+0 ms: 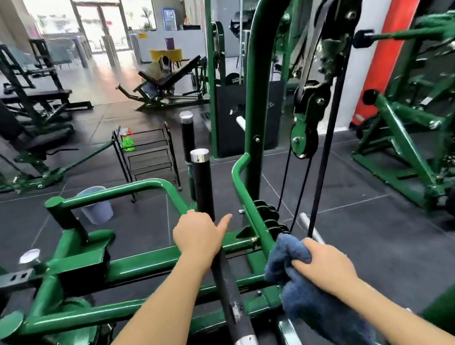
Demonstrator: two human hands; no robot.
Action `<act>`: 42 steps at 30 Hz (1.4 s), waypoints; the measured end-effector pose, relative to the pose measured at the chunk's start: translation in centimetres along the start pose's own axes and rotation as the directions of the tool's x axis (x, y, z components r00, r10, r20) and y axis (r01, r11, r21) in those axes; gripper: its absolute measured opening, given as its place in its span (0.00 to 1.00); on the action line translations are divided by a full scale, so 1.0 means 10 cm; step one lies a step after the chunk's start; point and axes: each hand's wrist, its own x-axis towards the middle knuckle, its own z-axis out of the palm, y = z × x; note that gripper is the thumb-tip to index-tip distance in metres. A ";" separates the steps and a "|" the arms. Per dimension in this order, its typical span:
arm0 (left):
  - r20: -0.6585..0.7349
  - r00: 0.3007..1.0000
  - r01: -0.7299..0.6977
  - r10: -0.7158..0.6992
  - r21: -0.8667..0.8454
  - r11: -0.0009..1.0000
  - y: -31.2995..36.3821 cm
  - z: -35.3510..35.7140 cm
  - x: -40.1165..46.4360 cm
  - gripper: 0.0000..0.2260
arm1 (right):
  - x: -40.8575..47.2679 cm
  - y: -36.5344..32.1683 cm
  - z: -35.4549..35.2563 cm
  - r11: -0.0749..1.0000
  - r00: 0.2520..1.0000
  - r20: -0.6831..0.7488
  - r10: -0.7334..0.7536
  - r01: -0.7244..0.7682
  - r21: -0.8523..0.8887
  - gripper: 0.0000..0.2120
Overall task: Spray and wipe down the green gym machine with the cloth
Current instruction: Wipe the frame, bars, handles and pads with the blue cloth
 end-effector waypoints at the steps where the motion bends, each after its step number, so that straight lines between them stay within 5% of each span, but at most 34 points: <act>1: -0.041 0.999 -0.036 0.035 -0.025 0.999 -0.04 0.03 0.01 0.29 | 0.02 -0.10 -0.10 0.999 1.000 -0.031 -0.001 0.002 0.034 0.10; 5: -0.089 0.983 -0.174 0.159 -0.194 0.965 -0.26 0.18 0.03 0.26 | 0.06 -0.56 -0.43 0.985 0.985 -0.174 -0.010 0.039 0.166 0.14; 8: -0.090 0.988 -0.146 0.122 -0.362 0.921 -0.51 0.16 0.23 0.25 | 0.12 -1.01 -0.61 0.965 0.958 -0.280 -0.060 0.128 0.230 0.15; 10: -0.097 0.988 -0.156 0.123 -0.547 0.822 -0.58 0.12 0.42 0.25 | 0.19 -1.30 -0.72 0.950 0.927 -0.365 -0.089 0.190 0.250 0.17; 13: -0.013 0.921 -0.281 0.390 -0.715 0.640 -0.51 -0.02 0.62 0.26 | 0.36 -1.69 -0.84 0.927 0.866 -0.481 -0.134 0.282 0.248 0.21; 16: 0.119 0.878 -0.178 0.464 -0.819 0.545 -0.43 -0.02 0.67 0.20 | 0.54 -2.02 -0.91 0.915 0.836 -0.519 -0.179 0.336 0.225 0.25; 22: 0.157 0.876 -0.081 0.456 -0.885 0.459 -0.45 0.09 0.64 0.23 | 0.66 -2.45 -1.01 0.995 0.913 -0.395 -0.101 0.087 -0.055 0.30; 28: 0.167 0.862 -0.108 0.479 -0.862 0.495 -0.47 0.10 0.66 0.22 | 0.82 -2.72 -1.18 0.986 0.938 -0.344 -0.035 -0.023 -0.163 0.14; 31: 0.183 0.854 -0.086 0.487 -0.873 0.480 -0.47 0.10 0.67 0.20 | 0.87 -2.64 -1.23 0.997 0.959 -0.280 -0.042 0.057 0.046 0.11; 33: 0.184 0.855 -0.066 0.485 -0.889 0.454 -0.49 0.12 0.66 0.17 | 0.85 -2.51 -1.22 0.914 0.974 -0.222 -0.049 0.133 0.384 0.03; 35: 0.175 0.859 -0.065 0.482 -0.896 0.440 -0.49 0.14 0.64 0.18 | 0.77 -2.41 -1.19 0.836 0.977 -0.199 -0.077 0.172 0.521 0.02; 38: 0.150 0.857 -0.094 0.493 -0.895 0.436 -0.48 0.16 0.66 0.21 | 0.73 -2.43 -1.17 0.978 0.960 -0.232 -0.157 0.184 0.101 0.12; 40: 0.142 0.857 -0.112 0.496 -0.887 0.448 -0.47 0.18 0.69 0.21 | 0.73 -2.55 -1.14 0.939 0.931 -0.289 -0.225 0.127 -0.321 0.21; 42: 0.136 0.857 -0.121 0.497 -0.885 0.450 -0.46 0.16 0.69 0.20 | 0.77 -2.67 -1.14 0.864 0.904 -0.325 -0.277 0.086 -0.496 0.19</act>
